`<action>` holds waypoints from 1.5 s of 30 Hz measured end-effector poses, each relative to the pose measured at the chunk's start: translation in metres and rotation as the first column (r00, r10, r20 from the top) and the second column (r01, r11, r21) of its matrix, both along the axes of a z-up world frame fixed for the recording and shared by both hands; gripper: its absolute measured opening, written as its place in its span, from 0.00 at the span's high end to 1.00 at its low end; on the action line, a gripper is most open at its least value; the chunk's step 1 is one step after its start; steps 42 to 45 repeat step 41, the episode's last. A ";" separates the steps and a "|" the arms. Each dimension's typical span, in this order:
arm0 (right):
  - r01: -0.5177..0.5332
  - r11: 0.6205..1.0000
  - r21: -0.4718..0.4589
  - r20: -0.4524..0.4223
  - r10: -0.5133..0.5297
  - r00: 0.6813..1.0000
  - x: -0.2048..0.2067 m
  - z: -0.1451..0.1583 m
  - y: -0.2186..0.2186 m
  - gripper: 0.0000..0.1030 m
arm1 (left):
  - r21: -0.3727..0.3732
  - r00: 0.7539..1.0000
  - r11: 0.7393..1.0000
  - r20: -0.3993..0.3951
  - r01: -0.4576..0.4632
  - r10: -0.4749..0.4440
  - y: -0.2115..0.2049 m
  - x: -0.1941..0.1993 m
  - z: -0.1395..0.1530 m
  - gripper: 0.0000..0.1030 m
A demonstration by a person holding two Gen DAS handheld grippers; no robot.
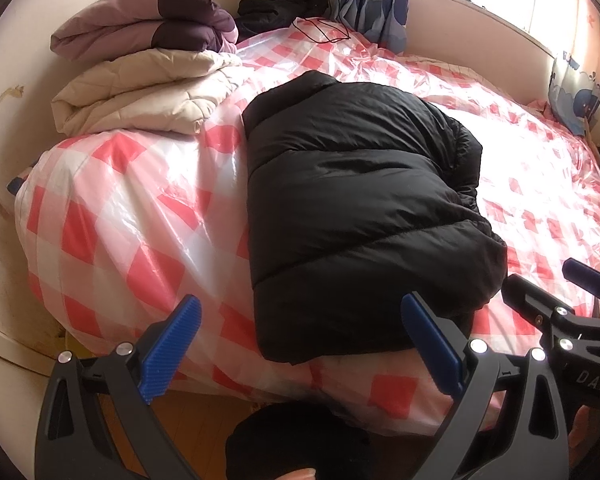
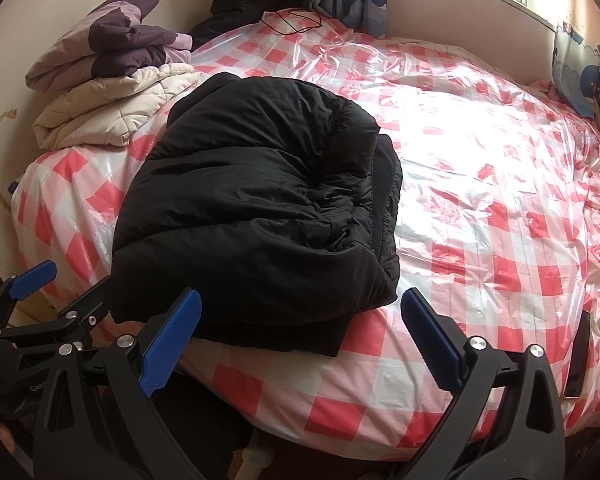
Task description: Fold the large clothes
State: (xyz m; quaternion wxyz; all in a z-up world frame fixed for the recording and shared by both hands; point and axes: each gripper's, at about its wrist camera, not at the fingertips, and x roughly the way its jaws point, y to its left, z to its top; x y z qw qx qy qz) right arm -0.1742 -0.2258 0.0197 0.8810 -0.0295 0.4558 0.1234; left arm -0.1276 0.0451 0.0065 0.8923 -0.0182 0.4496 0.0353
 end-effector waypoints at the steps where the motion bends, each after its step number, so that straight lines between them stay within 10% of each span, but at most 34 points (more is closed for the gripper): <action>1: 0.001 1.000 0.002 -0.001 -0.001 1.000 0.000 0.000 0.000 0.06 | 0.006 1.000 1.000 0.001 -0.003 0.003 0.000 0.000 0.000 0.07; 28: 0.031 0.999 0.037 -0.005 -0.030 1.000 -0.005 -0.005 -0.032 0.06 | -0.030 1.000 0.999 0.013 0.028 -0.028 -0.029 -0.022 0.012 0.07; 45: 0.046 0.997 0.054 0.014 -0.047 0.999 -0.014 0.002 -0.044 0.06 | 0.077 1.000 0.997 0.005 0.000 0.000 -0.044 -0.028 0.017 0.07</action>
